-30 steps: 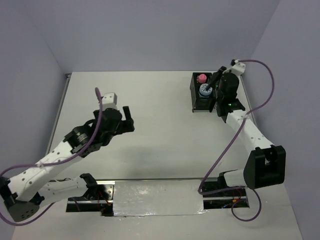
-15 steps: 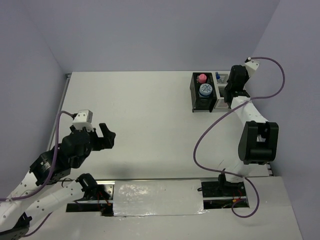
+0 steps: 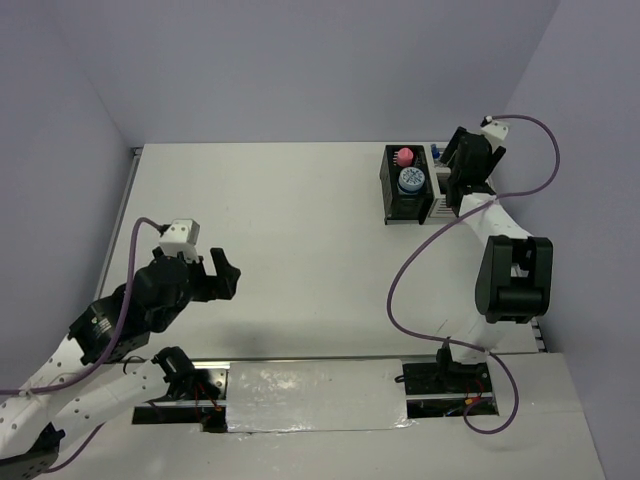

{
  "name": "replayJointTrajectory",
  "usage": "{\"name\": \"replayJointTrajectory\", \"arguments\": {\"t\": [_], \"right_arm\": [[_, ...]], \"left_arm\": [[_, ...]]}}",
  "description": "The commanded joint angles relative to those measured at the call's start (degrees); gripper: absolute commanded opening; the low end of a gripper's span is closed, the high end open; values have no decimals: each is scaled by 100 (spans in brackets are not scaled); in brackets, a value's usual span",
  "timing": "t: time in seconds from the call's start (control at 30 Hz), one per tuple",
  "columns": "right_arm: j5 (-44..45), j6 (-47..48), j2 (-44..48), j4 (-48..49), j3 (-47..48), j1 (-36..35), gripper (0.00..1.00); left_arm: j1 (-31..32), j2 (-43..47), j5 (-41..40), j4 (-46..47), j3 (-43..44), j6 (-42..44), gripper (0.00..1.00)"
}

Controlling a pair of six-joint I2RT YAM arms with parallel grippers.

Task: Sort the stationery into containers
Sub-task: Place the pen in the storage box, then reset both arms

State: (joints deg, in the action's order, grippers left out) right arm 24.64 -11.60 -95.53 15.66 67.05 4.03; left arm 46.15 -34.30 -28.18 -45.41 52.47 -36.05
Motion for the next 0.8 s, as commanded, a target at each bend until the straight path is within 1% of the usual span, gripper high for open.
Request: {"name": "replayJointTrajectory", "arguments": {"t": [0.0,0.03,0.1,0.13,0.17,0.2,0.23,0.27,0.3,0.33,0.37,0.4,0.43,0.47,0.5,0.53,0.6,0.63,0.7,0.73,0.77], "right_arm": [[-161,-44,60,289,10,27,81],[-162,-62,121,280,-16,27,88],[-214,-219,419,140,-104,27,92],[-249,-464,577,26,-139,10,93],[-284,-614,979,-254,-252,-25,100],[-380,-738,1192,-430,-306,-156,100],[-434,-809,1438,-624,-358,-244,100],[-451,-818,1893,-1148,-385,-358,100],[-521,-835,2106,-1457,-368,-664,100],[-635,-714,2552,-2035,-359,-815,100],[-706,-608,2774,-2319,-368,-982,100],[-698,-511,2976,-2566,-376,-1427,100],[-541,-389,3405,-3029,-376,-1649,100],[-540,-353,3609,-3286,-368,-1860,100],[-566,-352,3785,-3567,-324,-2315,100],[-418,-309,4161,-3935,-324,-2572,100],[-163,-317,4715,-4315,-315,-3003,100],[-231,-326,4875,-4639,-306,-3248,100],[-459,-317,5305,-5027,-254,-3330,100],[-539,-308,5421,-5464,-149,-3347,100],[-583,-360,5552,-5703,-104,-3339,100]], "left_arm": [[-10,178,85,269,9,151,99],[-10,178,50,243,9,125,99],[-10,135,-11,225,27,90,99],[-18,100,-194,217,35,11,99],[-53,30,-327,95,105,-50,99],[-193,-188,-493,-28,175,-147,99],[-299,-312,-843,-134,211,-391,99],[-604,-601,-925,-344,316,-472,99],[-781,-752,-926,-398,378,-551,99],[-957,-884,-900,-407,422,-578,99],[-1098,-1120,-891,-416,527,-596,99],[-1352,-1235,-908,-434,615,-622,99],[-1450,-1332,-1073,-477,807,-666,99],[-1512,-1481,-1214,-539,913,-701,99],[-1591,-1544,-1364,-696,1036,-754,99],[-1626,-1579,-1487,-776,1281,-754,99],[-1636,-1597,-1804,-960,1485,-676,99],[-1636,-1562,-1874,-987,1616,-605,99],[-1644,-1360,-2085,-1023,1653,-421,99],[-1644,-1264,-2147,-1005,1627,-324,99],[-1644,-1011,-2173,-962,1574,-228,99]]}}
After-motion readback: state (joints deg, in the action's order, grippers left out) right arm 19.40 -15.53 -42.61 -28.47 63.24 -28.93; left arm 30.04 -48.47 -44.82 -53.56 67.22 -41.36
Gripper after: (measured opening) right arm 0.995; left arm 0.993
